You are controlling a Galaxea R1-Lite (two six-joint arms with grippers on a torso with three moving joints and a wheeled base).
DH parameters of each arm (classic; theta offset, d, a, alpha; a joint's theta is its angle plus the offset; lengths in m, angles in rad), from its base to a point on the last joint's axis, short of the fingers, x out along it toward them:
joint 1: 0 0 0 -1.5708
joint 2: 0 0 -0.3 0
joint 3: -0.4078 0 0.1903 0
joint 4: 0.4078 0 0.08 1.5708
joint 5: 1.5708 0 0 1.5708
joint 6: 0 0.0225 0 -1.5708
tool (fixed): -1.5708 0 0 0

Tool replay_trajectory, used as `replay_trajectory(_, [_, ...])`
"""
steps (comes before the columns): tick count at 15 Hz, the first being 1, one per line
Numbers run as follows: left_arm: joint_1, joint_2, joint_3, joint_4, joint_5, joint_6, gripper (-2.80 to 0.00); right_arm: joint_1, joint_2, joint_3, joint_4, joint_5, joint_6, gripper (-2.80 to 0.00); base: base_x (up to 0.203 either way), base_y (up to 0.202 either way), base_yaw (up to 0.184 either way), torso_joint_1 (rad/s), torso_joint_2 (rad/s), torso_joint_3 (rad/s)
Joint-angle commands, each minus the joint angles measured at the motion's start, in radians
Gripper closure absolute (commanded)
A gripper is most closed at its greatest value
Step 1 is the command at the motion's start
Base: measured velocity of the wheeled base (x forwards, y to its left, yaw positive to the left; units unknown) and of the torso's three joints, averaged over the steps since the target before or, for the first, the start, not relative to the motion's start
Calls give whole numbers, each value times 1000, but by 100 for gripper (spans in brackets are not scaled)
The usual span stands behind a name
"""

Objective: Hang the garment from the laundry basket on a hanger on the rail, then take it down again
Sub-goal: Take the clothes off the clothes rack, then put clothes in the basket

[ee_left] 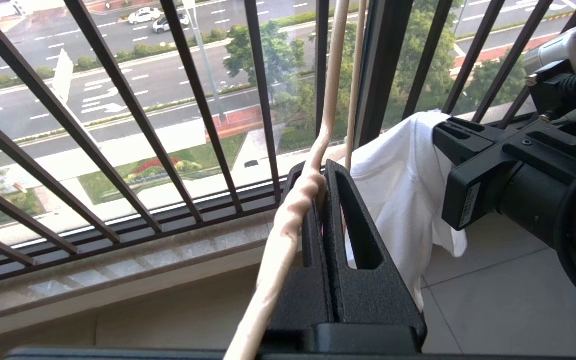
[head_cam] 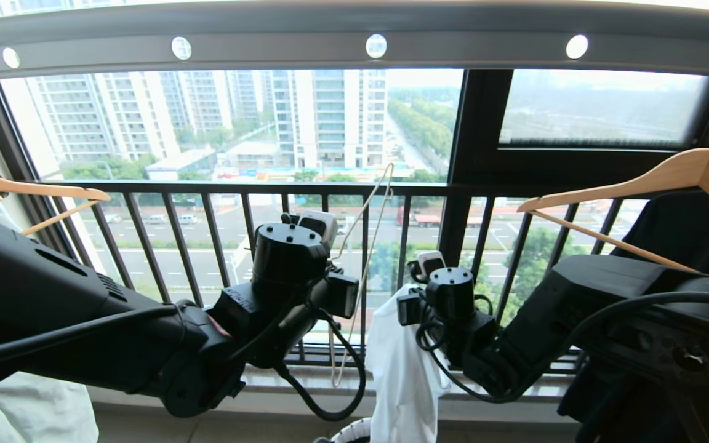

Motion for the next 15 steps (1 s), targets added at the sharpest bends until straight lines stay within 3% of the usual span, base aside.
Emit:
replay_trajectory(1, [34, 11, -8, 58, 1, 35, 0, -11, 52, -1, -8, 6, -28, 0, 0, 0, 0, 0, 0, 0])
replay_trajectory(4, [52, -12, -9, 89, 0, 56, 0, -29, 88, -4, -5, 37, -85, 0, 0, 0, 0, 0, 0, 0])
replay_trajectory(6, [65, -14, -26, 174, 0, 71, 0, -47, 81, -3, 4, 94, -102, 0, 0, 0, 0, 0, 0, 0])
replay_trajectory(8, [79, -8, -34, 200, 1, 73, 0, -50, 78, -8, 84, 157, -120, 0, 0, 0, 0, 0, 0, 0])
replay_trajectory(11, [88, -16, -38, 266, 0, 74, 0, -52, 93, -84, 218, 183, -133, 0, 0, 0, 0, 0, 0, 0])
replay_trajectory(15, [139, -31, -73, 325, 1, 76, 0, -50, 104, -199, 450, 234, -216, 0, 0, 0, 0, 0, 0, 0])
